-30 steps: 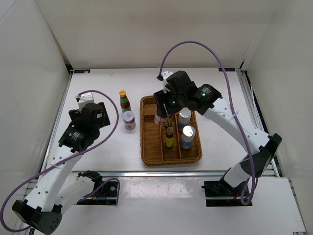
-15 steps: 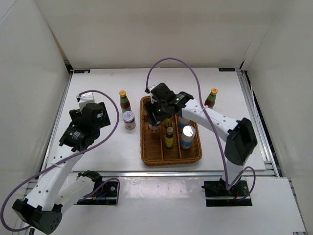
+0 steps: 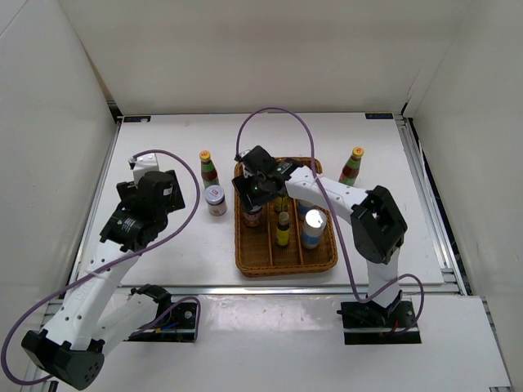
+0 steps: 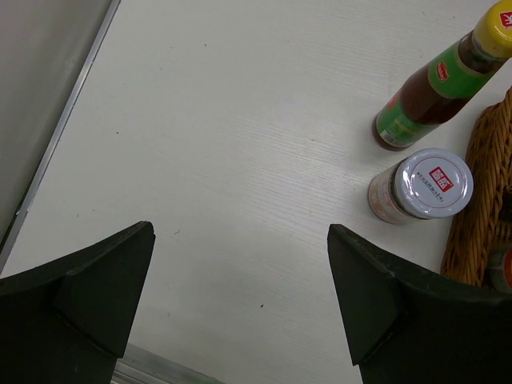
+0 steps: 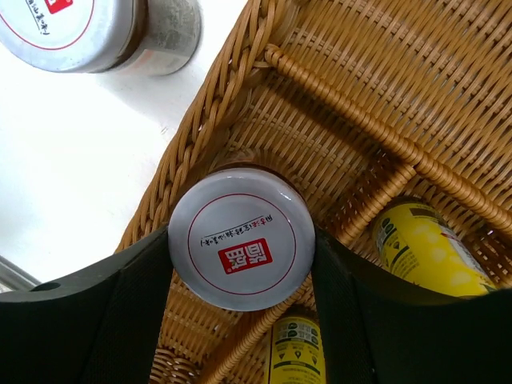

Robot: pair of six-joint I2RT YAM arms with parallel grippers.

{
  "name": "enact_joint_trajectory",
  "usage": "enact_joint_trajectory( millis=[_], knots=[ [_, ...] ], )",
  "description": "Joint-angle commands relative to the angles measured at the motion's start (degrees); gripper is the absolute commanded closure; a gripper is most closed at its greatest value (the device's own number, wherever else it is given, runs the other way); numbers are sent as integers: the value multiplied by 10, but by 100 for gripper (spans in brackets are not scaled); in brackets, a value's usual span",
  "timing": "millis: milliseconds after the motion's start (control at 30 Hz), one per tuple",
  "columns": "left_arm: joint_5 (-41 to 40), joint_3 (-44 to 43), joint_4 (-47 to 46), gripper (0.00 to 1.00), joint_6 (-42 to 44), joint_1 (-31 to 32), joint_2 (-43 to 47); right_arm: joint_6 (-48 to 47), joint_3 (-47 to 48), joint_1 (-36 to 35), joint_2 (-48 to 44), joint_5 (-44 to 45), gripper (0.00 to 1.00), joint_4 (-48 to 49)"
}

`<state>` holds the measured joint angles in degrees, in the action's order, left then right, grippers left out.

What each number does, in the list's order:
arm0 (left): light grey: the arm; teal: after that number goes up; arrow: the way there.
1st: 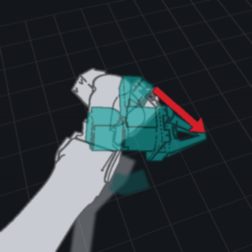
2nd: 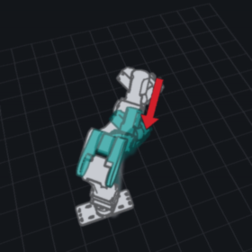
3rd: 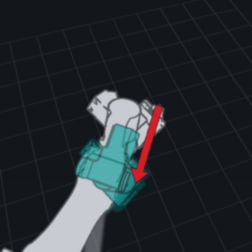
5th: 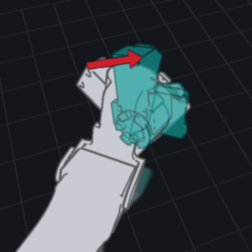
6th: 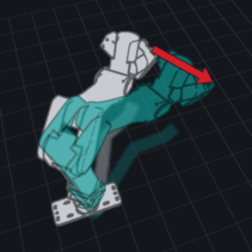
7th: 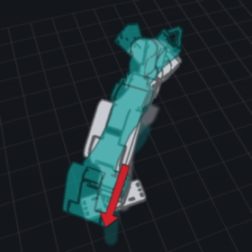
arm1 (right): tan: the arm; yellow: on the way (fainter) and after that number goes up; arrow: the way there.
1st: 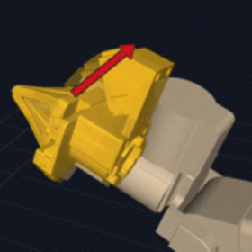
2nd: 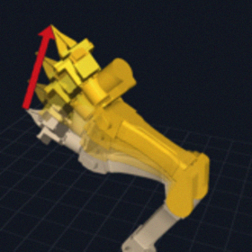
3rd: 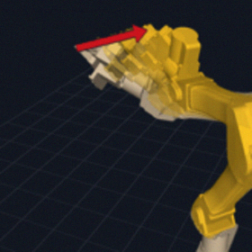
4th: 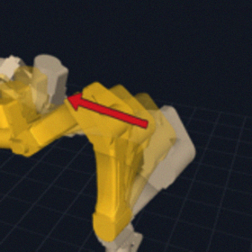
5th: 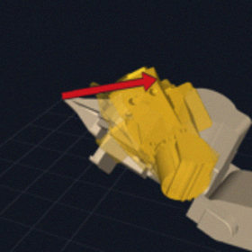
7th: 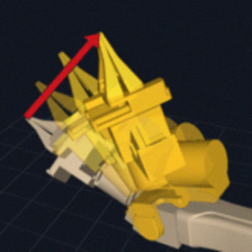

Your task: Organize the condiment bottles

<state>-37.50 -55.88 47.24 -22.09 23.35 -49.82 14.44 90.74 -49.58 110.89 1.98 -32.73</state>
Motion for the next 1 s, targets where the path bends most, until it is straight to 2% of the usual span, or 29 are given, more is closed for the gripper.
enact_joint_trajectory(
  millis=[0,33,133,300,367,533,600,733,967],
  knots=[
    [-3,1,-15,0,3,-3,3,20,20,-3,12,8,68,20],
    [2,1,-15,0,9,-3,3,26,20,-3,4,8,29,14],
    [31,6,-29,0,16,-3,3,31,65,-3,-9,8,0,-22],
    [82,11,-49,0,35,-3,-3,31,139,-3,-78,47,0,-77],
    [123,11,-57,0,45,-3,-8,31,166,-9,-131,70,0,-77],
    [309,16,-92,0,70,-3,-58,17,203,-9,-232,114,0,-96],
    [345,16,-92,0,63,-3,-88,11,203,-9,-254,122,0,-104],
    [359,-12,-92,0,30,3,-175,6,161,-9,-305,127,0,-115],
    [304,-74,-92,0,2,34,-278,12,86,-9,-351,120,0,-120]
  ],
)
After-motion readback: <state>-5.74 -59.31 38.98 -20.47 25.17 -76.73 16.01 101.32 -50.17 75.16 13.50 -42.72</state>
